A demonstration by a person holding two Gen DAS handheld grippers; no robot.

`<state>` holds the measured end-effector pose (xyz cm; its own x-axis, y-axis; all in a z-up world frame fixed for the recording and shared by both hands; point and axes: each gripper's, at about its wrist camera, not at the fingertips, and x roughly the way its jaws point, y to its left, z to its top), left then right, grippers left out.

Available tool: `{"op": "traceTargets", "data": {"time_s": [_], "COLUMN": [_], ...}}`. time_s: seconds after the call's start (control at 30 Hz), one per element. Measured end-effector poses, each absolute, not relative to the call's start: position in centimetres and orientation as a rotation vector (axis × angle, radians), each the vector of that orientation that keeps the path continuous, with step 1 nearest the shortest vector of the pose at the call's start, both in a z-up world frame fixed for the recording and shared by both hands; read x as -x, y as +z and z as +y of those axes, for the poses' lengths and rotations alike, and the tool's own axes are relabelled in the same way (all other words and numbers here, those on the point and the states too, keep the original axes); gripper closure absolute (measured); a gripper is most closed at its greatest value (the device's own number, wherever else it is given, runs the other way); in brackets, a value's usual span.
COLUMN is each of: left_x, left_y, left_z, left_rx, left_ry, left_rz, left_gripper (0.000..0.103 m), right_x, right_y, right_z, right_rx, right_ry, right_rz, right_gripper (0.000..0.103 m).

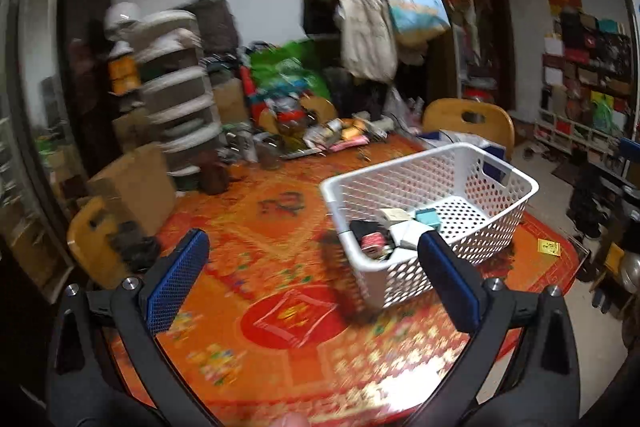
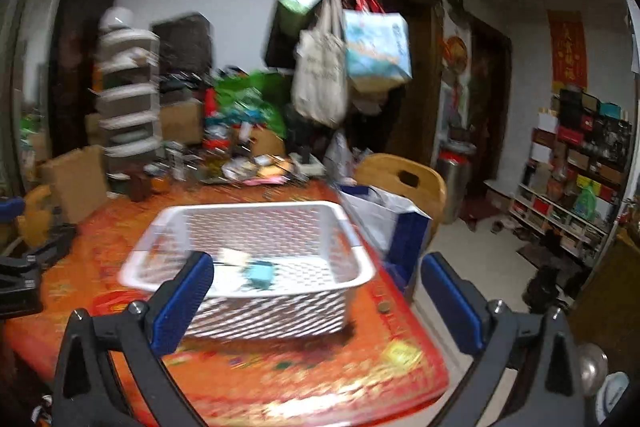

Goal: Organize rigid objects

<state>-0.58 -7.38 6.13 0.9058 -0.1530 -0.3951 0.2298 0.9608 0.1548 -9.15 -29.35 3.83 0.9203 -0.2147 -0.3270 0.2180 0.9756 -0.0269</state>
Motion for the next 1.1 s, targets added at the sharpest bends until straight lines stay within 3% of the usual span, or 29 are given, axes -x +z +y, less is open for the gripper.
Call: {"op": "traceTargets", "data": {"time_s": [0.17, 0.53, 1.1], "left_x": [5.0, 1.1, 0.1], "left_y": [7.0, 1.7, 1.1], "left_z": [-4.7, -7.7, -8.4], "left_rx": [-0.146, -0.149, -0.114], "left_ry": [-0.177, -0.198, -0.199], "left_rz": [0.359, 0.509, 0.529], "left_gripper": [0.000, 0.000, 0.000], "right_x": [12.4, 8.4, 7.9], "right_y": [4.4, 0.4, -0.2], "right_z": [-25.9, -27.4, -26.6], "right_rx": [0.011, -0.018, -0.004], "right_ry": [-0.167, -0.163, -0.139], "right_rz": [0.329, 0.483, 0.502], "right_gripper": [0.000, 0.000, 0.000]}}
